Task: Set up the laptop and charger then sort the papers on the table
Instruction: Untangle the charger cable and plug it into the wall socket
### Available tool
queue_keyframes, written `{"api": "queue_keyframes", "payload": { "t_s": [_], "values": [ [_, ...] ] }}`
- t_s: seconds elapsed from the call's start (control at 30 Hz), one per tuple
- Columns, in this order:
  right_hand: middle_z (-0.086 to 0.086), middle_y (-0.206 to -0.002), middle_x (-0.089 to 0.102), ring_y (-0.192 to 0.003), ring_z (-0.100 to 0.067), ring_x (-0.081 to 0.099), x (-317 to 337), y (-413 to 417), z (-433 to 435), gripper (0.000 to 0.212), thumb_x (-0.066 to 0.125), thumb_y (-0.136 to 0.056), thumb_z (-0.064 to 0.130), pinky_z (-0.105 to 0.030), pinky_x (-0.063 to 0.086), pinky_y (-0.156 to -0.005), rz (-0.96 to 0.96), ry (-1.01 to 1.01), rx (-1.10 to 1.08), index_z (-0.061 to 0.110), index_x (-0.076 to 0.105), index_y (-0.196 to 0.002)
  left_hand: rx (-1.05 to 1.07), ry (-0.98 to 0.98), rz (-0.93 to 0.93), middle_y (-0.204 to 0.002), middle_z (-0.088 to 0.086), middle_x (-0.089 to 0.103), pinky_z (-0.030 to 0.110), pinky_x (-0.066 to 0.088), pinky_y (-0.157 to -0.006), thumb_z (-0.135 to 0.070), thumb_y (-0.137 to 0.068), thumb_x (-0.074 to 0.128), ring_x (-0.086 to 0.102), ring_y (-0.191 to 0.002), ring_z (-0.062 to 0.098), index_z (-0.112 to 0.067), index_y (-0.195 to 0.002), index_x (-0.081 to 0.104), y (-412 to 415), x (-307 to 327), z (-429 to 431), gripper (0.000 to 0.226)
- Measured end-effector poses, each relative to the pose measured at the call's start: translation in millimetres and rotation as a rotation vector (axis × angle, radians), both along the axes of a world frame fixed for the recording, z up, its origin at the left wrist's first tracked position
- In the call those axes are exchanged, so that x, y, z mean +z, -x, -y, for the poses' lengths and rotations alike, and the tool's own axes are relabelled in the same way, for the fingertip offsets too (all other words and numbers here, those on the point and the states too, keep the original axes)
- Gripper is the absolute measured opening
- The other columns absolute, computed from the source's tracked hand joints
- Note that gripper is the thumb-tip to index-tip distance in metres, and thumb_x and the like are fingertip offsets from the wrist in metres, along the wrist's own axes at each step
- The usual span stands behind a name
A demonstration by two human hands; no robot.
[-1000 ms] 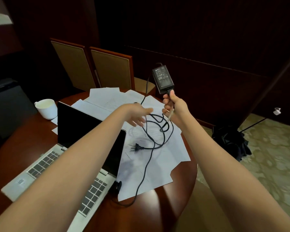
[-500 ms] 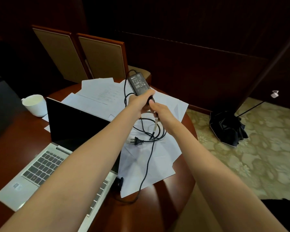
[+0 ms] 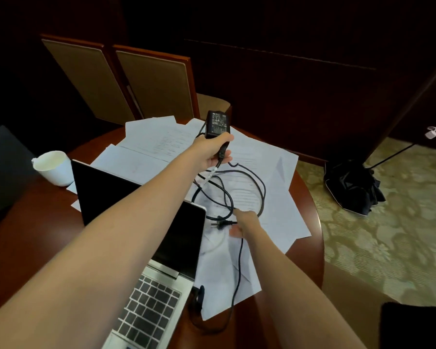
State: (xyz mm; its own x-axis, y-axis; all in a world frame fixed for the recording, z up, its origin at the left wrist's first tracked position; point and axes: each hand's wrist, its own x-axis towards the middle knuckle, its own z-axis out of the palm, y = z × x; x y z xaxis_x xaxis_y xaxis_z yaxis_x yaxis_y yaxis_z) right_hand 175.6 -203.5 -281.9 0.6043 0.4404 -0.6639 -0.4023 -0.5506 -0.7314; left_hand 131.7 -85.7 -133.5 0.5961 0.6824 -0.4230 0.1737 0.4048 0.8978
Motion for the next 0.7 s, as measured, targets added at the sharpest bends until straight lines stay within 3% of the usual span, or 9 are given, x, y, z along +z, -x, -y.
{"api": "queue_keyframes", "payload": {
  "t_s": [0.1,0.17,0.27,0.37,0.4,0.47,0.53,0.7],
  "values": [
    [-0.007,-0.079,0.053,-0.074,-0.026,0.062,-6,7,-8,0.01,0.053,-0.089,0.011,-0.012,0.041,-0.036,0.069,0.063,-0.043,0.006,0.048,-0.096,-0.024,0.011,-0.045,-0.074,0.004,0.048,0.019,0.055,-0.047,-0.017,-0.087,0.063,0.05,-0.061,0.01,-0.012,-0.081,0.048,10,0,-16,0.017],
    [-0.014,-0.092,0.058,-0.095,-0.032,0.063,-12,11,-12,0.033,0.048,-0.088,0.0,-0.01,0.035,-0.031,0.161,0.122,-0.098,-0.005,0.033,-0.117,-0.025,0.021,-0.052,-0.071,0.004,0.046,0.016,0.049,-0.041,-0.017,-0.086,0.063,0.047,-0.055,0.01,-0.012,-0.081,0.047,15,0,-26,0.018],
    [-0.026,-0.114,0.058,-0.091,-0.033,0.062,-13,11,-17,0.042,0.048,-0.085,0.0,-0.026,0.049,-0.062,0.204,0.16,-0.226,-0.008,0.029,-0.122,-0.033,0.055,-0.042,-0.067,0.003,0.042,0.012,0.039,-0.036,-0.015,-0.086,0.061,0.041,-0.037,0.008,-0.013,-0.081,0.046,27,1,-40,0.016],
    [-0.026,-0.118,0.056,-0.108,-0.038,0.056,-2,-4,-19,0.043,0.051,-0.086,-0.001,-0.039,0.044,-0.089,0.328,0.128,-0.251,-0.01,0.035,-0.125,-0.066,0.004,-0.106,-0.063,0.0,0.039,0.01,0.031,-0.032,-0.015,-0.083,0.06,0.034,-0.032,0.004,-0.015,-0.08,0.045,38,6,-53,0.015],
    [-0.023,-0.113,0.059,-0.105,-0.037,0.057,6,-11,-21,0.04,0.052,-0.086,-0.002,-0.038,0.043,-0.088,0.351,0.072,-0.249,-0.008,0.04,-0.124,-0.075,-0.034,-0.136,-0.062,-0.001,0.039,0.009,0.029,-0.031,-0.016,-0.083,0.06,0.033,-0.031,0.004,-0.016,-0.079,0.045,41,8,-57,0.015],
    [-0.012,-0.086,0.063,-0.072,-0.027,0.057,30,-19,-24,0.031,0.046,-0.09,-0.003,-0.032,0.046,-0.068,0.32,-0.136,-0.264,-0.004,0.049,-0.121,-0.095,-0.115,-0.191,-0.06,-0.002,0.039,0.009,0.025,-0.031,-0.018,-0.082,0.062,0.03,-0.029,0.003,-0.016,-0.078,0.047,47,12,-62,0.016],
    [-0.005,-0.067,0.055,-0.051,-0.017,0.043,52,-26,-28,0.026,0.039,-0.096,0.003,-0.022,0.04,-0.05,0.317,-0.272,-0.281,0.0,0.053,-0.117,-0.135,-0.215,-0.267,-0.059,-0.002,0.04,0.009,0.022,-0.031,-0.02,-0.082,0.065,0.029,-0.028,0.003,-0.013,-0.08,0.049,52,17,-63,0.017],
    [-0.002,-0.064,0.046,-0.048,-0.013,0.032,115,-21,-45,0.02,0.038,-0.1,0.012,-0.018,0.034,-0.039,0.346,-0.431,-0.207,0.011,0.054,-0.111,-0.274,-0.576,-0.429,-0.071,0.0,0.046,0.018,0.033,-0.041,-0.023,-0.082,0.067,0.041,-0.052,0.011,-0.012,-0.1,0.045,65,32,-67,0.031]
  ]
}}
